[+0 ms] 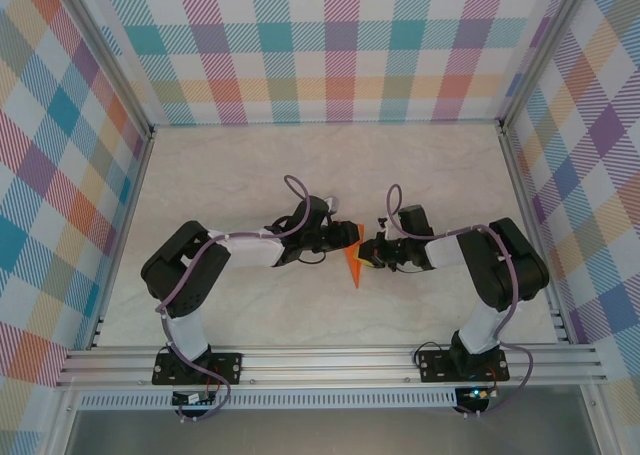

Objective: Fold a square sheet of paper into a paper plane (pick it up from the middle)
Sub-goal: Fold the wing for the fifth time at the center of the table.

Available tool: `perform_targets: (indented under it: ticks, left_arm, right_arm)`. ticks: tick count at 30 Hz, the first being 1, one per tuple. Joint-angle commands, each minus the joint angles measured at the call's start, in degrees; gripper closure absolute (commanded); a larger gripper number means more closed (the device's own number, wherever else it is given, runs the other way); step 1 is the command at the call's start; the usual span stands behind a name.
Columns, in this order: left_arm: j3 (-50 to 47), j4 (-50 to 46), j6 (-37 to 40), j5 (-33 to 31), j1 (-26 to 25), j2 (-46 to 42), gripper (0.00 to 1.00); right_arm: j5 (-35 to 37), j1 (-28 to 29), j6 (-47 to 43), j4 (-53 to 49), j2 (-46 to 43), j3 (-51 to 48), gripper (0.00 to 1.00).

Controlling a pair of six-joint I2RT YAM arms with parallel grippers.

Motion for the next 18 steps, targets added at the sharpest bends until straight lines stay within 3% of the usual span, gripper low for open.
perform_targets:
  ticks: [1,18]
  left_arm:
    - [0.2,1.0,1.1,0.0,0.8,1.1,0.54]
    - [3.9,2.8,1.4,5.1,0.9,5.6,0.54]
  right_arm:
    - [-2.2,-1.0,1.4,4.2,1.2,-1.5,1.0]
    - [-2.8,-1.8,-0.6,2.2,1.2,-1.5,1.0]
